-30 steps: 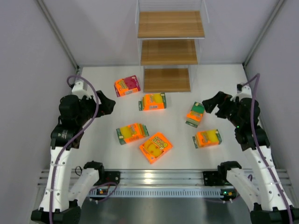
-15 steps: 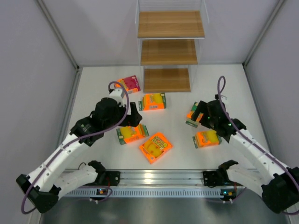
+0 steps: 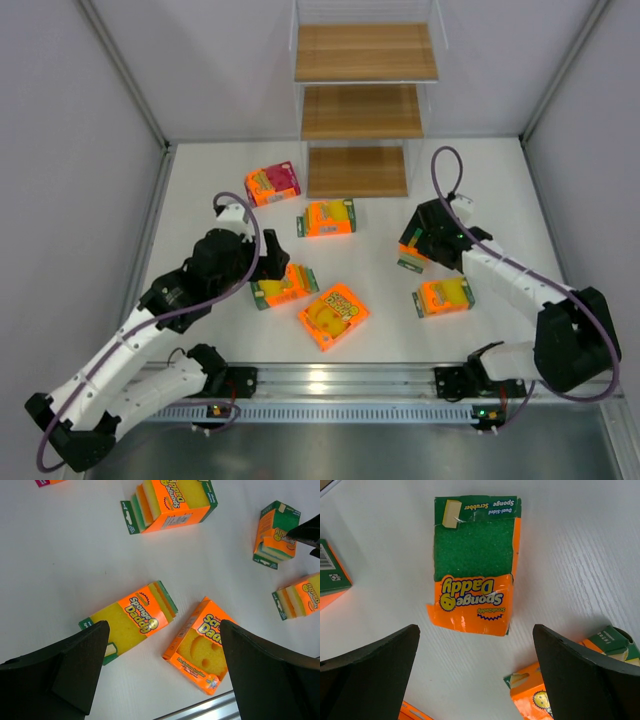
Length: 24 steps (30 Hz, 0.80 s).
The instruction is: Place and organize the cleaning sponges onto the shelf
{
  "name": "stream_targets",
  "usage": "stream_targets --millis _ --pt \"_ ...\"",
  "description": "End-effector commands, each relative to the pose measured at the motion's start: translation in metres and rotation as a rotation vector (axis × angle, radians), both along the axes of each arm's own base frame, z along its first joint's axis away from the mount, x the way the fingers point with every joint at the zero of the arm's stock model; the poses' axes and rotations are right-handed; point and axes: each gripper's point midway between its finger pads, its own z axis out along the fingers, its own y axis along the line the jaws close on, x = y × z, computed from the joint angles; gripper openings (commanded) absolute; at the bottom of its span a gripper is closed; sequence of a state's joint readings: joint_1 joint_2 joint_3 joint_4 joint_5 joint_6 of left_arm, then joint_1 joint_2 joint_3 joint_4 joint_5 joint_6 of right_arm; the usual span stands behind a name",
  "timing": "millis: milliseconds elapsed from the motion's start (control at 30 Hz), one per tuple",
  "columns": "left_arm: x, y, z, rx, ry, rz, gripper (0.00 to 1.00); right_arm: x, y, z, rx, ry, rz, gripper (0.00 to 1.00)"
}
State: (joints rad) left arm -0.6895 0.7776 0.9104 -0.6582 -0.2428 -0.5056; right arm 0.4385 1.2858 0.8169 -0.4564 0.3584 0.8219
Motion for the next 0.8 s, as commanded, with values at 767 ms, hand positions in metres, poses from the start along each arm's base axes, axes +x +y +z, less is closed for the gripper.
stream_targets --millis 767 --pt "-0.005 0.029 -0.016 0.076 -0.067 0.058 0.98 0.047 0.02 -0.035 -0.102 0.019 0.005 0.96"
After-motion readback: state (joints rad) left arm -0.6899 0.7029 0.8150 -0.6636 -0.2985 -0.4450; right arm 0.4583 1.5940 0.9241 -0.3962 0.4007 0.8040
